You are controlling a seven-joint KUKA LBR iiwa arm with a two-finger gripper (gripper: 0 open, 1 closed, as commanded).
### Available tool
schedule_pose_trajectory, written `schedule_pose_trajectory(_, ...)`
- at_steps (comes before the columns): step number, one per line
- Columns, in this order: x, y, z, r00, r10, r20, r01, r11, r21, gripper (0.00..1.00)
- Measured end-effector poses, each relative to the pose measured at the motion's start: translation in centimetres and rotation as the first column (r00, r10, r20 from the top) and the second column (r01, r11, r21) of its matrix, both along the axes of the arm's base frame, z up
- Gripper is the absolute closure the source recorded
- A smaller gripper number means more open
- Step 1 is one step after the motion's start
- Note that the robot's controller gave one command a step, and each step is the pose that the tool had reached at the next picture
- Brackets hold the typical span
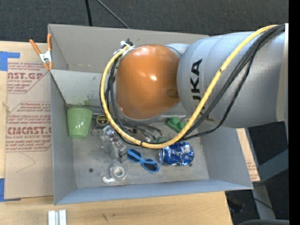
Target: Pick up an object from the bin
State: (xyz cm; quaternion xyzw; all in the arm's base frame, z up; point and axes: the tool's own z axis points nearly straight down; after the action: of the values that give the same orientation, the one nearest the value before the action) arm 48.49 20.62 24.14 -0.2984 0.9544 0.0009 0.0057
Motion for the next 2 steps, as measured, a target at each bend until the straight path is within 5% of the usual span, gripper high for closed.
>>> schedule_pose_trajectory(1, 0.9, -8.8, -7.6, 0.891, 0.453, -0.014, -0.453, 0.891, -0.005, 1.00)
schedule_pose_trajectory(2, -0.2, -11.8, 8.9, 0.789, 0.615, -0.001, -0.615, 0.789, -0.010, 1.00)
